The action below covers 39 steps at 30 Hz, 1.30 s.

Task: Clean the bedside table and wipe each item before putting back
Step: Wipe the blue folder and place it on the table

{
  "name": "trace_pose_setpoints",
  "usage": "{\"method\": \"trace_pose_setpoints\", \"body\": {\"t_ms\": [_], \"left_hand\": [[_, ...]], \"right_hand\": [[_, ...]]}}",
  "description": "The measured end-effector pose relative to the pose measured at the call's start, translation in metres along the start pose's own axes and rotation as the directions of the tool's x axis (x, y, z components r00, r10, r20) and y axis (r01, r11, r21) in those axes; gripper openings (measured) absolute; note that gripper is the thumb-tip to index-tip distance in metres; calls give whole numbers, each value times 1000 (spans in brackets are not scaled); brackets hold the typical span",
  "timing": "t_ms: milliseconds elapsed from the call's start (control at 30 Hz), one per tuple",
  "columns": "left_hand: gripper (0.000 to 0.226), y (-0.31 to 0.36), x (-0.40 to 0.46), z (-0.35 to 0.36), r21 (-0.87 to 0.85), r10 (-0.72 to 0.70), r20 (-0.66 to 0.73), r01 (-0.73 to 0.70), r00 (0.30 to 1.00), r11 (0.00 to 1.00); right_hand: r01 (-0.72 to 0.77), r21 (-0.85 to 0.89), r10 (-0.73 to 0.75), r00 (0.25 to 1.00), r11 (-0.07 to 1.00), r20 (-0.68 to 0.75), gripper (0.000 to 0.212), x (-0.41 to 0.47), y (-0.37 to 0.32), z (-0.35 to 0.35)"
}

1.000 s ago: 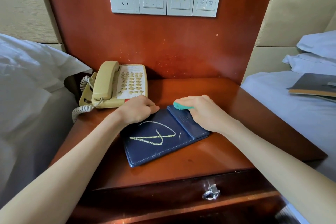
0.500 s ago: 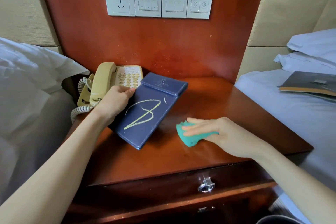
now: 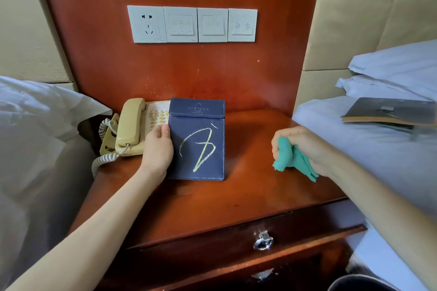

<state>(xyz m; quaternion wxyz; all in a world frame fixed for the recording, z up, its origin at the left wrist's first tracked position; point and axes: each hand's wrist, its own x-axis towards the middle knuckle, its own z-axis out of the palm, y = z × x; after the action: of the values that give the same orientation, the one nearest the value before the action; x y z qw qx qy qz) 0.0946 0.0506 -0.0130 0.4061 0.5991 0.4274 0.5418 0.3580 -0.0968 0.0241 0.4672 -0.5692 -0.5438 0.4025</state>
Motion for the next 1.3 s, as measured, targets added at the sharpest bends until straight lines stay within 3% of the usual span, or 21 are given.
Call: {"method": "trace_pose_setpoints", "body": {"t_ms": [67,300,367,433,667,867,1000,1033,1167,1233,1300], "left_hand": [[32,-2,-4,7,-51,-24,-23,22,999,998],[29,0,-14,17,-237,-114,-62,96,992,967],[28,0,-13,16,-276,-143,-76,117,987,954],[27,1,-13,15,-319,-163,-28,146,986,937],[26,27,-18,7,-365,-38,293,148,956,919],[47,40,-21,2,-263,-29,407,148,913,953],[41,34,-21,-3,-124,114,386,-71,915,990],[43,33,-18,-7,-106,161,436,-127,886,986],[122,25,-15,-14,152,166,748,-410,642,899],[136,19,-17,-14,282,102,797,-517,595,808],[139,14,-18,-13,314,47,817,-511,575,800]], "right_hand": [[-66,75,71,995,995,-66,20,12,-7,8],[-126,-136,126,992,983,-9,41,43,-21,57],[-109,-164,105,994,980,-36,29,51,-18,62],[-123,-216,110,991,969,-70,16,54,-14,64],[-62,-103,43,983,993,-176,20,54,-13,51],[57,-407,-82,996,912,-46,19,56,-36,23],[83,-571,-37,995,817,92,20,62,-53,10],[79,-599,-3,992,797,126,20,62,-57,8],[108,-756,97,970,645,222,24,65,-68,10],[143,-811,113,962,568,248,24,67,-70,13],[160,-828,130,954,538,269,25,69,-71,15]]}}
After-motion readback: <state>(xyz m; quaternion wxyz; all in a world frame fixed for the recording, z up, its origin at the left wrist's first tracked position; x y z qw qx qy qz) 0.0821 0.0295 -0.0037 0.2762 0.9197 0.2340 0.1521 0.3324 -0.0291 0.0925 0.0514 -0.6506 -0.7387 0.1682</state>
